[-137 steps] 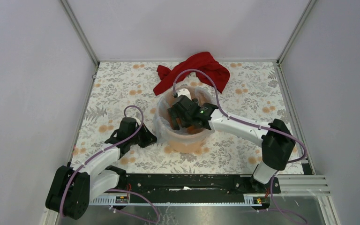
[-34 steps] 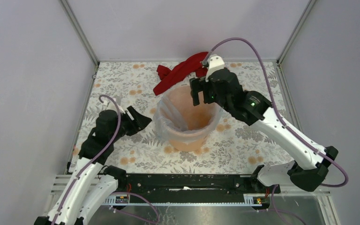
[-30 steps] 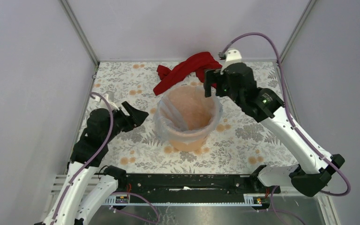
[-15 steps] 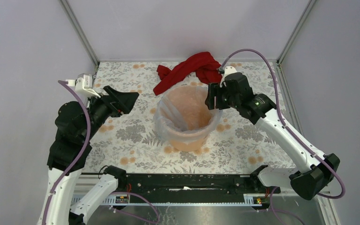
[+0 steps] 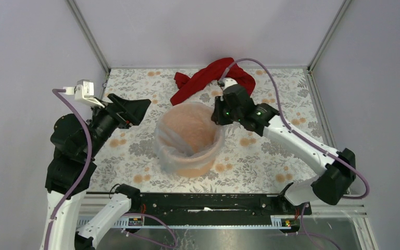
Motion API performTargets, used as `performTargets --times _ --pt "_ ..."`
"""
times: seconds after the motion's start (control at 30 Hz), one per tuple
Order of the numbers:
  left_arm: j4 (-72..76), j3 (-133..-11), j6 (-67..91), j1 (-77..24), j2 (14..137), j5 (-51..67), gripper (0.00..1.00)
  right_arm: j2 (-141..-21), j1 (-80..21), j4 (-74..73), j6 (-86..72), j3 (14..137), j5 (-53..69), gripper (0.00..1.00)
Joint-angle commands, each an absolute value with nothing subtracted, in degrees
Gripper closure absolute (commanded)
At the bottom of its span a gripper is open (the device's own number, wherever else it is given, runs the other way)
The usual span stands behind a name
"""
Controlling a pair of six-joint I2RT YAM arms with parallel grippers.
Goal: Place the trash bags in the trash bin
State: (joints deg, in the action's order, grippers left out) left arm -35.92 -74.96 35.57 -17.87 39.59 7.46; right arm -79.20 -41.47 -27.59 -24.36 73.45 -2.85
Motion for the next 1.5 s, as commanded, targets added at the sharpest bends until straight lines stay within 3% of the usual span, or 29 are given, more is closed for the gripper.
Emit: performTargets --times 0.0,0.3,0.63,1.0,1.1,1.27,1.47 --pt "-32.2 -78.3 36.0 -18.0 40.1 9.1 0.2 -85.2 -46.5 -20.4 -30.6 78.5 -2.9 0.86" --pt "-32.1 -85.4 35.1 -18.0 39.8 8.2 0.19 -105.3 -55.9 -15.6 -33.1 99.2 -3.7 0.91" --pt "-35.3 -89.1 33.2 -18.0 38.9 7.0 0.18 -131.1 -66.0 -28.2 -28.4 137.9 -10.8 0.88" --pt "-35.9 -88.5 33.0 -18.0 38.8 7.4 0.18 -139.8 -70.5 -25.7 -25.0 148.7 -16.4 0.78" --pt "-35.9 -88.3 33.0 -18.0 38.7 7.6 0.18 -139.8 -70.7 -25.6 -24.7 149.1 -17.7 0.7" --pt "-36.0 -87.4 33.2 -18.0 38.5 7.3 0.18 -138.6 -70.8 -25.1 -23.3 148.7 -18.0 0.42" --pt "-35.3 -87.1 33.5 -18.0 39.3 7.7 0.18 -134.9 -70.7 -27.4 -21.3 150.0 -16.5 0.19"
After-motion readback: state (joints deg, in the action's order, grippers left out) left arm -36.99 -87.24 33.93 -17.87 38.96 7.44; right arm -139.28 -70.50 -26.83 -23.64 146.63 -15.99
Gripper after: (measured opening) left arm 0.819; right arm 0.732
